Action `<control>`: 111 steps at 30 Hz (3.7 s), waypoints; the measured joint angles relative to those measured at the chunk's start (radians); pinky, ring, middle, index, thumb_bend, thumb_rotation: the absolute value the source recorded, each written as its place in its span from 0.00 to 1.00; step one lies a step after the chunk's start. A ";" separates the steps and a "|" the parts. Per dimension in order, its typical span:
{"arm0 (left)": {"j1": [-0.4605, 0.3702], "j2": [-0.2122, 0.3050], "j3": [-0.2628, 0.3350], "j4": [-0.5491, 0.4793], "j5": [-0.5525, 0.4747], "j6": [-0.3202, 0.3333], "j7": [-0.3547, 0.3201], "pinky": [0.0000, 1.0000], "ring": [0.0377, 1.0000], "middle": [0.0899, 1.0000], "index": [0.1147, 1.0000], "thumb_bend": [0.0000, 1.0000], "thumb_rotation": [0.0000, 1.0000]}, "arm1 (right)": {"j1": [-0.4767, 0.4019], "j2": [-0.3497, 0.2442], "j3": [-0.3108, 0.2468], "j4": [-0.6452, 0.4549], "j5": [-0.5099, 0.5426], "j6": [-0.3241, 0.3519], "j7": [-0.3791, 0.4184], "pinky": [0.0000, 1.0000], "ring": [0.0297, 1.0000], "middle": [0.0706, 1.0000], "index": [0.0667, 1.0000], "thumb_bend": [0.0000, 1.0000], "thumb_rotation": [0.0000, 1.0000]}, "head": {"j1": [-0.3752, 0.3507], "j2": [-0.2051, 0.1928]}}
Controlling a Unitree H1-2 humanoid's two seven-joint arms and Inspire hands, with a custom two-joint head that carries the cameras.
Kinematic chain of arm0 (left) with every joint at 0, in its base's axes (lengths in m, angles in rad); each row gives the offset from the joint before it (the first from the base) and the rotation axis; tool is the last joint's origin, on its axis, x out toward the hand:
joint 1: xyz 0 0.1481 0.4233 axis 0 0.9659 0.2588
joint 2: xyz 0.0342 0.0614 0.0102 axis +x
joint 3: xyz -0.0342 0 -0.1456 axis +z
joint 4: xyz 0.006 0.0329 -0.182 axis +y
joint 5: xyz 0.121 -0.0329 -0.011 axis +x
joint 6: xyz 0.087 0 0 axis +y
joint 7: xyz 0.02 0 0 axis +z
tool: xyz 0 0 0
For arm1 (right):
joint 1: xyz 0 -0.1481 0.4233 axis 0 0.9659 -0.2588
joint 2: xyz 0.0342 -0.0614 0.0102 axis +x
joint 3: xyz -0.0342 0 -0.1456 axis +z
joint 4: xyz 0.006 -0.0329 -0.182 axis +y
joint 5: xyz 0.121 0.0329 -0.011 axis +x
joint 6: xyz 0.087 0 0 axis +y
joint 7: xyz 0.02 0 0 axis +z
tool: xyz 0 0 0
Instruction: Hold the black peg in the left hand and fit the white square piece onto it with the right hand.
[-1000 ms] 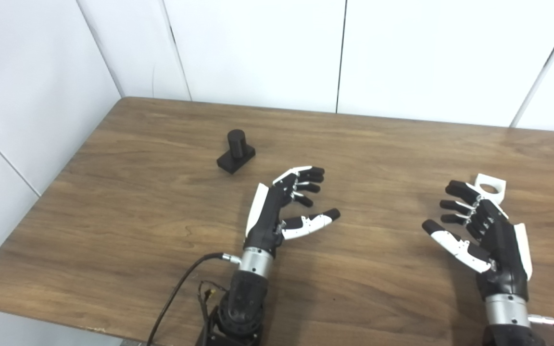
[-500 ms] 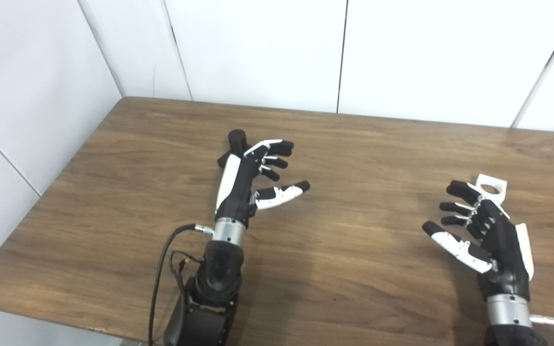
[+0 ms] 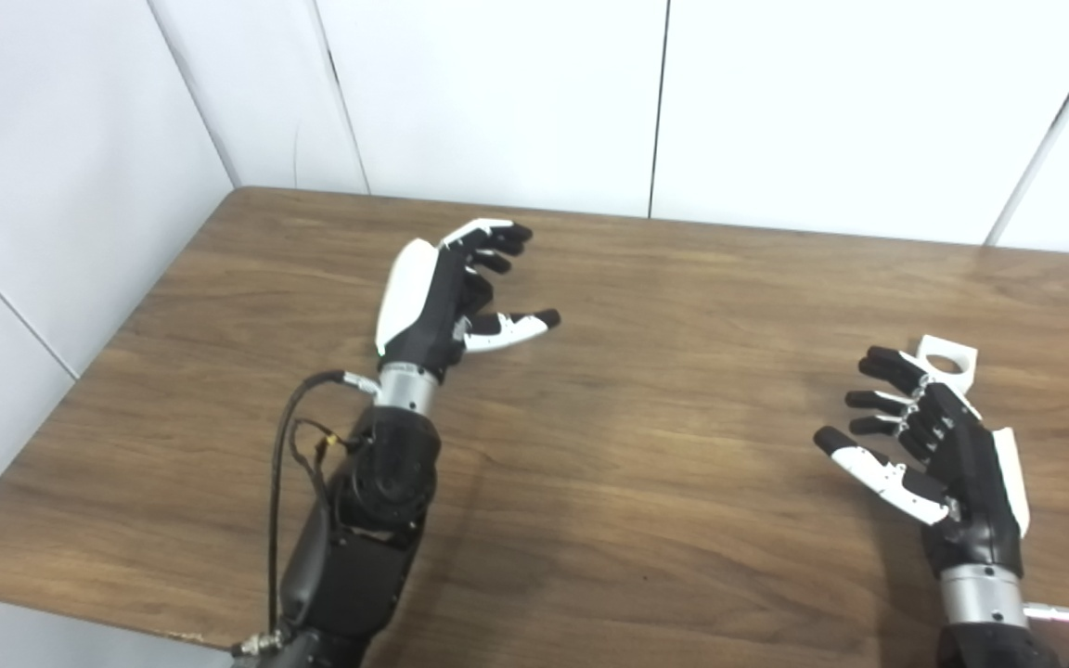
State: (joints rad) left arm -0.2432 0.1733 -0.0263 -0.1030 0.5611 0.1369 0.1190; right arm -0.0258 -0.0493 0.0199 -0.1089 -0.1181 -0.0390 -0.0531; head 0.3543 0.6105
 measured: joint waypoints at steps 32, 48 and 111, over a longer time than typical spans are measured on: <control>-0.091 0.152 -0.063 0.016 0.357 0.236 -0.043 0.58 0.81 0.82 0.66 0.78 0.26 | -0.002 -0.005 -0.010 0.002 0.017 0.000 0.006 0.53 0.62 0.75 0.73 0.77 0.18 | 0.003 0.003; -0.132 0.161 -0.073 0.106 0.559 0.323 -0.115 0.91 0.95 0.93 0.65 0.84 0.46 | 0.001 -0.006 -0.013 0.001 0.016 -0.001 0.006 0.53 0.63 0.76 0.74 0.76 0.20 | -0.003 0.011; -0.233 0.126 -0.084 0.543 0.270 0.197 0.060 0.84 0.84 0.80 0.43 0.52 0.08 | 0.040 0.003 -0.014 -0.038 -0.010 0.002 -0.002 0.51 0.62 0.76 0.73 0.74 0.23 | -0.048 0.034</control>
State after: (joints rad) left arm -0.4761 0.2994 -0.1101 0.4399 0.8311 0.3344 0.1789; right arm 0.0142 -0.0462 0.0055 -0.1470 -0.1281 -0.0371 -0.0548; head 0.3068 0.6443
